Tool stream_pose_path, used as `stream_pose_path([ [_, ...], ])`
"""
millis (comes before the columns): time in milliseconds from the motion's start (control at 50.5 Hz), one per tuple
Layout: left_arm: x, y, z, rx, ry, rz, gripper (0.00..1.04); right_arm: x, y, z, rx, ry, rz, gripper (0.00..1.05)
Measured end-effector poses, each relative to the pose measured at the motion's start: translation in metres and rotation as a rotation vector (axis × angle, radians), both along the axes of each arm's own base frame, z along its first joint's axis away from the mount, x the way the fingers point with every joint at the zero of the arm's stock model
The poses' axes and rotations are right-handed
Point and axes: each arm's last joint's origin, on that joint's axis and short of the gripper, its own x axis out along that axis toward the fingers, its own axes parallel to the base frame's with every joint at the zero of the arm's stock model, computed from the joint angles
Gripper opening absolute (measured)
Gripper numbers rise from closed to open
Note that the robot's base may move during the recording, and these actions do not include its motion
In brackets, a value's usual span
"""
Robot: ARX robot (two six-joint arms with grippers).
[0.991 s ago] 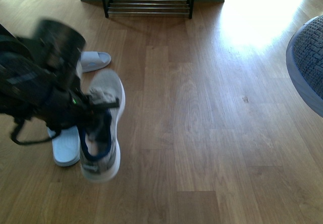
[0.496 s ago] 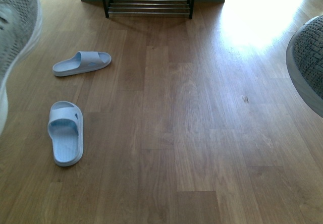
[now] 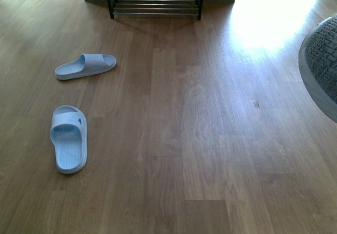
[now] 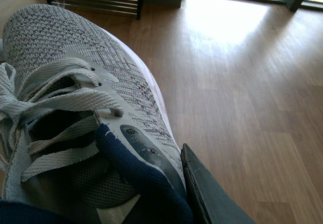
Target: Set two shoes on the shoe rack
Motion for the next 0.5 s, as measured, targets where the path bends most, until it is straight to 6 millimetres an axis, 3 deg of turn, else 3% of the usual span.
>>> stream_pose_path([
  [79, -0.0027, 0.0000, -0.0087, 0.013, -0.028, -0.016, 0.02, 0.0000, 0.0000, 0.0001, 0.000, 0.000, 0.000, 0.01],
  [496, -0.0032, -0.0011, -0.0033, 0.020, -0.069, -0.030, 0.02, 0.0000, 0.0000, 0.0000, 0.000, 0.000, 0.000, 0.01],
])
